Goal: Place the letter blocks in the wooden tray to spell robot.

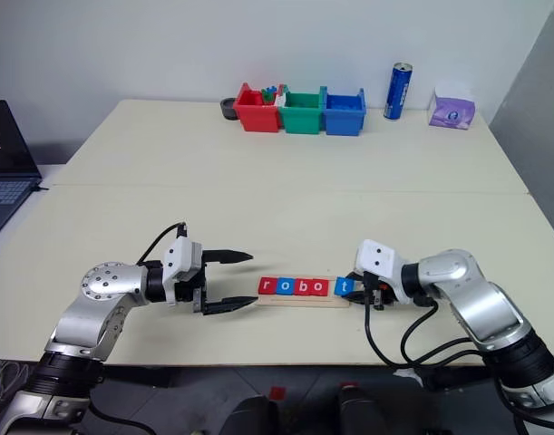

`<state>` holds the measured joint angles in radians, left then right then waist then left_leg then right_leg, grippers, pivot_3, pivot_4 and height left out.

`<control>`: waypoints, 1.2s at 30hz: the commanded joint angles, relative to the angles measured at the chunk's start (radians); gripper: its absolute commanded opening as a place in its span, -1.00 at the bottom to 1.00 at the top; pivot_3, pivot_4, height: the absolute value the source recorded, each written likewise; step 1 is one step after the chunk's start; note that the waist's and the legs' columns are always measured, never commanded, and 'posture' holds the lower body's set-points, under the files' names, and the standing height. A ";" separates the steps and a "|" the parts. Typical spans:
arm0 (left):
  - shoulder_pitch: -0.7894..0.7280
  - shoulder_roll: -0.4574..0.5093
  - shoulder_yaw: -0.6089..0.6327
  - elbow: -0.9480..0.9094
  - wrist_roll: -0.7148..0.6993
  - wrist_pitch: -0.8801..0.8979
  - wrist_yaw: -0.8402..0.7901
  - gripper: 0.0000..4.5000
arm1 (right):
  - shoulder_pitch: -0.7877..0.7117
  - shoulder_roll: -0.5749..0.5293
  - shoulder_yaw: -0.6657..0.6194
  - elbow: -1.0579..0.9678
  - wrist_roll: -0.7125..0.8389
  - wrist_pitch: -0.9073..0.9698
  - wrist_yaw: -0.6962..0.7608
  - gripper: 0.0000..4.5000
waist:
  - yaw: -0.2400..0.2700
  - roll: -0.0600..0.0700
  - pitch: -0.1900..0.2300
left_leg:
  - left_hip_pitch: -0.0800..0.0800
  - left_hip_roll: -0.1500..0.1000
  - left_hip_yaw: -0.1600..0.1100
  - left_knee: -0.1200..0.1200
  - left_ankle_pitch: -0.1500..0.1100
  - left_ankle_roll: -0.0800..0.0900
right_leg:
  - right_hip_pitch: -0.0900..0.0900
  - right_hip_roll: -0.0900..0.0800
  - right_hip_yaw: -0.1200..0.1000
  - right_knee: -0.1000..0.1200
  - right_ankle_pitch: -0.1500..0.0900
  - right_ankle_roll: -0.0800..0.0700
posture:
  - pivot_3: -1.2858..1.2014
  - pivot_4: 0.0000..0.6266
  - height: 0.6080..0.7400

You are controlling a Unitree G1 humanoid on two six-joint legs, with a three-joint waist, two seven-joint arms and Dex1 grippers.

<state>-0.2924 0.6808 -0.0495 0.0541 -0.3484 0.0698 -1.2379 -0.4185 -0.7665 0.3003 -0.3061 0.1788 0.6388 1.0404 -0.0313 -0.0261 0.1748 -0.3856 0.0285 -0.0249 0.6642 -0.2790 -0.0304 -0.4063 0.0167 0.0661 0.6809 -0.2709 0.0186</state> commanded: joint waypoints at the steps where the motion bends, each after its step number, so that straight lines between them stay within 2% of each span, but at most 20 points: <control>1: 0.003 0.000 0.014 0.008 0.001 -0.035 -0.007 1.00 | -0.032 0.005 0.017 -0.003 -0.020 0.006 -0.011 -0.35 | 0.000 0.000 0.000 | 0.000 0.000 0.000 0.000 0.000 0.000 | 0.000 0.000 0.000 0.000 0.000 0.000 | 0.03 -0.52 1.00; 31: 0.038 -0.014 0.014 0.127 0.019 -0.175 -0.026 1.00 | -0.102 0.051 0.086 0.073 -0.042 0.030 0.009 -0.35 | 0.000 0.000 0.000 | 0.000 0.000 0.000 0.000 0.000 0.000 | 0.000 0.000 -0.001 0.000 0.000 0.000 | 0.03 -0.52 1.00; 36: 0.039 -0.015 0.013 0.134 0.019 -0.185 -0.026 1.00 | -0.107 0.067 0.083 0.085 -0.044 0.027 0.000 0.42 | 0.000 0.000 0.000 | 0.000 0.000 0.000 0.000 0.000 0.000 | 0.000 0.000 -0.001 0.000 0.000 0.000 | 0.03 -0.52 1.00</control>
<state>-0.2476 0.6683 -0.0496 0.1943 -0.3284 -0.0971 -1.2581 -0.5047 -0.6993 0.3938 -0.2122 0.1368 0.6720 1.0420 -0.0317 -0.0260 0.1748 -0.3857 0.0287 -0.0251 0.6641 -0.2790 -0.0304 -0.4065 0.0165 0.0651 0.6812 -0.2708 0.0184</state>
